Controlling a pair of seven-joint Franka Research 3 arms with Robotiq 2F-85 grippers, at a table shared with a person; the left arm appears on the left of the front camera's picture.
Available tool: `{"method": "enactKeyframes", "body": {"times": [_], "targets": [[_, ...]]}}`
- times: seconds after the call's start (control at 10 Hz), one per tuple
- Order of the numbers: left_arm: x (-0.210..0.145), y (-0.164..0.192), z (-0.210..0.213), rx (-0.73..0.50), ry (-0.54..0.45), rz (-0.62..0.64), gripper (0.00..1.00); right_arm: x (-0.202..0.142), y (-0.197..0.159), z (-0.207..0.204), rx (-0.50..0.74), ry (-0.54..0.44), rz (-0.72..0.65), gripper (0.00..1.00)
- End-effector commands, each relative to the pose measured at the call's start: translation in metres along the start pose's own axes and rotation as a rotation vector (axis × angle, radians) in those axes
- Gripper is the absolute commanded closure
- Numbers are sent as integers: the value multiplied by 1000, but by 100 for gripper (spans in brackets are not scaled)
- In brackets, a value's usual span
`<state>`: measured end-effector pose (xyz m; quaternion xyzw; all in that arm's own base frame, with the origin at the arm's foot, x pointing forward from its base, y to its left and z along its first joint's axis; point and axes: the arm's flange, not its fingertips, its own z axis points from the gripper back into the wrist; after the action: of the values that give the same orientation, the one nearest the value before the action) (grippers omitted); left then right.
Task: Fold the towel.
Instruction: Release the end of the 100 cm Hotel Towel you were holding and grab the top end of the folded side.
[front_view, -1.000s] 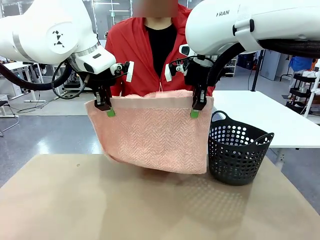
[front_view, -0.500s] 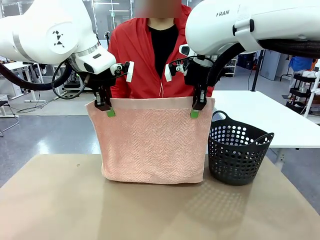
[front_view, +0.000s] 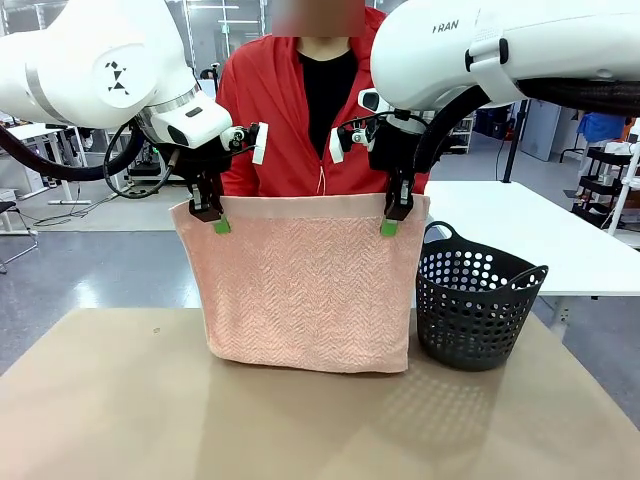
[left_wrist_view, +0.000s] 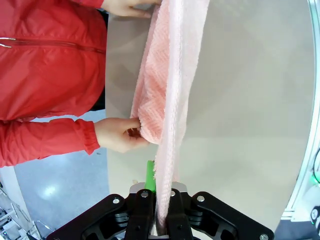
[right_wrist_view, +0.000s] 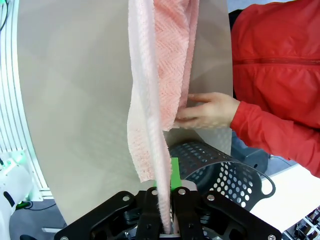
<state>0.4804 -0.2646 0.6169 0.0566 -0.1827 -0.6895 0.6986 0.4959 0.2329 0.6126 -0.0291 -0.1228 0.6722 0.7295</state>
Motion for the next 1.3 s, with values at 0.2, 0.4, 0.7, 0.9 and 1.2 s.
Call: {"method": "enactKeyframes", "body": {"times": [0.2,0.4,0.7,0.9,1.2], "targets": [[-1,1,0,4,3,-2,100,0,0,1,-4,3,2,100],[-1,1,0,4,3,-2,100,0,0,1,-4,3,2,100],[-1,1,0,4,3,-2,100,0,0,1,-4,3,2,100],[-1,1,0,4,3,-2,100,0,0,1,-4,3,2,100],[-1,1,0,4,3,-2,100,0,0,1,-4,3,2,100]]}}
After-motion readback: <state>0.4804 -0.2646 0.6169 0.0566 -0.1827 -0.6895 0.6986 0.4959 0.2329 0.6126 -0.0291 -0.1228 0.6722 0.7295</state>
